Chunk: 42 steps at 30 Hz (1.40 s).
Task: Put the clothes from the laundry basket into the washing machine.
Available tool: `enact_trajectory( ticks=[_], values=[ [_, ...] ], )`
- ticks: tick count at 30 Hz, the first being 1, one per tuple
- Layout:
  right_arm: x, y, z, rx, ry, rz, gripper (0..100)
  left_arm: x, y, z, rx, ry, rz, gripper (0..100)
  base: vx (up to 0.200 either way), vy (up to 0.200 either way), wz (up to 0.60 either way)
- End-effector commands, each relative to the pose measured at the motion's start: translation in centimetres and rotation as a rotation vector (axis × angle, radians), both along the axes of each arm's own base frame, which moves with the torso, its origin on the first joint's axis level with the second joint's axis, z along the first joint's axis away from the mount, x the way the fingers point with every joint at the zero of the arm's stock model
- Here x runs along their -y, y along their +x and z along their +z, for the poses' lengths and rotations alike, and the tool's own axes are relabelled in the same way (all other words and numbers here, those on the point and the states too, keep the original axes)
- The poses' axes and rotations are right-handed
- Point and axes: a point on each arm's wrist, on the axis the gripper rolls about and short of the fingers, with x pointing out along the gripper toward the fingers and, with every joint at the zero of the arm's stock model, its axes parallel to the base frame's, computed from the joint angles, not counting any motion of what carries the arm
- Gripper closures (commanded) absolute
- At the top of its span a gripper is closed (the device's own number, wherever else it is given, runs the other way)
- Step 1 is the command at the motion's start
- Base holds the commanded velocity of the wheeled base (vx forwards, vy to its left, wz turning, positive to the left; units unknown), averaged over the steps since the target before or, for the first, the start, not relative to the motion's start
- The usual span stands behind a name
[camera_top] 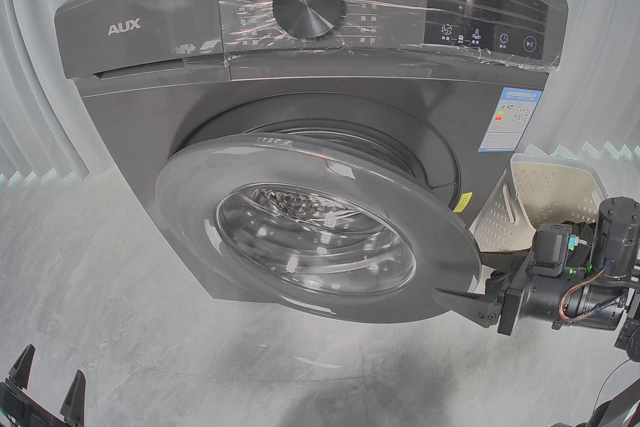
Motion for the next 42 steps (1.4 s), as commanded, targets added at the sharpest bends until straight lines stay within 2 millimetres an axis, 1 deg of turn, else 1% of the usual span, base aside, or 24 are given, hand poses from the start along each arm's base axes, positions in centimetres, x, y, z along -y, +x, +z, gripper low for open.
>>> enact_trajectory(
  ticks=[1, 7, 9, 13, 18, 22, 25, 29, 35, 37, 42],
  values=[
    [0.3, -0.9, -0.1, -0.002, 0.006, 0.024, 0, 0.0, 0.0, -0.5, 0.0, 0.0, 0.0, 0, 0.0, 0.0, 0.0],
    [0.1, -0.2, 0.6, 0.019, 0.022, 0.015, 0, 0.0, 0.0, -0.5, 0.0, -0.001, 0.0, 0, 0.0, 0.0, 0.0],
    [-0.4, 0.6, 0.7, 0.017, 0.021, 0.01, 0, 0.0, 0.0, -0.5, 0.0, -0.001, 0.0, 0, -0.2, 0.0, 0.0],
    [-0.6, 0.9, 0.0, -0.006, 0.006, 0.011, 0, 0.0, 0.0, -0.5, 0.0, -0.003, 0.0, 0, -0.2, 0.0, 0.0],
    [-0.7, 0.6, -0.3, -0.017, 0.0, 0.023, 0, 0.0, 0.0, -0.5, -0.002, 0.013, 0.003, 0, 0.0, 0.0, 0.0],
    [-0.5, -0.6, -1.0, -0.041, -0.012, 0.052, 0, 0.0, 0.0, -0.5, 0.0, 0.01, 0.003, 0, 0.0, 0.0, 0.0],
    [-0.4, -1.1, -0.9, -0.038, -0.007, 0.063, 0, 0.0, 0.0, -0.5, 0.0, 0.011, 0.003, 0, 0.0, 0.0, 0.0],
    [-0.4, -0.7, -0.4, -0.019, 0.009, 0.058, 0, 0.0, 0.0, -0.5, -0.002, 0.01, 0.003, 0, 0.0, 0.0, 0.0],
    [-0.4, -0.3, -0.2, -0.004, 0.016, 0.045, 0, 0.0, 0.0, -0.5, -0.002, 0.011, 0.003, 0, 0.0, 0.0, 0.0],
    [-0.6, 0.1, -0.1, 0.013, 0.03, 0.044, 0, 0.0, 0.0, -0.5, -0.002, 0.01, 0.003, 0, 0.0, 0.0, 0.0],
    [-1.4, 0.8, -0.5, 0.036, 0.043, 0.053, 0, 0.0, 0.0, -0.5, 0.0, 0.011, 0.003, 0, 0.0, 0.0, 0.0]
  ],
)
